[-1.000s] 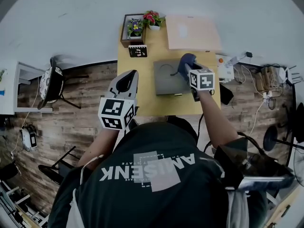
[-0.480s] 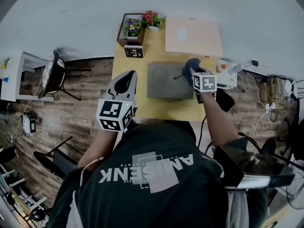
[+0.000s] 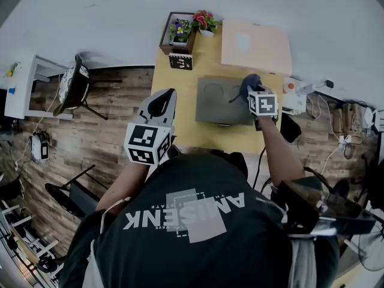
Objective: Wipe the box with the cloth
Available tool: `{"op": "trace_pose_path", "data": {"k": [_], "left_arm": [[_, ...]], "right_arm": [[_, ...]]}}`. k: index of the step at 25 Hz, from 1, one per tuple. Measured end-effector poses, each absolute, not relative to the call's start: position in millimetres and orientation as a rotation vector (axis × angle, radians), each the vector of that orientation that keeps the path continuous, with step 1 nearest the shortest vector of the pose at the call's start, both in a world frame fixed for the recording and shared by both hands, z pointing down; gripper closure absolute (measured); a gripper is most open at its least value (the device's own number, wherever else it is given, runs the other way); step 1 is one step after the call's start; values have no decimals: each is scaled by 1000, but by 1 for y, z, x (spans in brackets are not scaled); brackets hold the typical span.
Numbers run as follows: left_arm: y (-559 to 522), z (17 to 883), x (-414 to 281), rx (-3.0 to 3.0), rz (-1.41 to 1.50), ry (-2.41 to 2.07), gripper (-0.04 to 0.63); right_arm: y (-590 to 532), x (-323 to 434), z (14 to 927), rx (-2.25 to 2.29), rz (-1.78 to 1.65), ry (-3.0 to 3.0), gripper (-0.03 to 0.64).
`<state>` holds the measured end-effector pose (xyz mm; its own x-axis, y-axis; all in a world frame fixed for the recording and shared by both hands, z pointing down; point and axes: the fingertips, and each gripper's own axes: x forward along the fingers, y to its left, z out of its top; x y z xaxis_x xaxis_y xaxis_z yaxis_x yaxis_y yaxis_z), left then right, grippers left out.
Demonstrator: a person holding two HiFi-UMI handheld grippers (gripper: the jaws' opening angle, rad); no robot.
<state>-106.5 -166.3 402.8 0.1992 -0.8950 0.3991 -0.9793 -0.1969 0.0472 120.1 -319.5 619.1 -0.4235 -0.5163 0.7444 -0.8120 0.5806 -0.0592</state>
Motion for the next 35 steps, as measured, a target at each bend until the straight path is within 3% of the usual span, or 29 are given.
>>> {"op": "trace_pose_path", "data": {"k": [13,35], "left_arm": [[-146,397,-157,2154,375,-1811,595],[-120,401,-199,2118,319,-1826,595]], "right_arm": [[-300,70,625,1034,580,-2050,545],[-291,40,617,1031,296,-1964,546]]}}
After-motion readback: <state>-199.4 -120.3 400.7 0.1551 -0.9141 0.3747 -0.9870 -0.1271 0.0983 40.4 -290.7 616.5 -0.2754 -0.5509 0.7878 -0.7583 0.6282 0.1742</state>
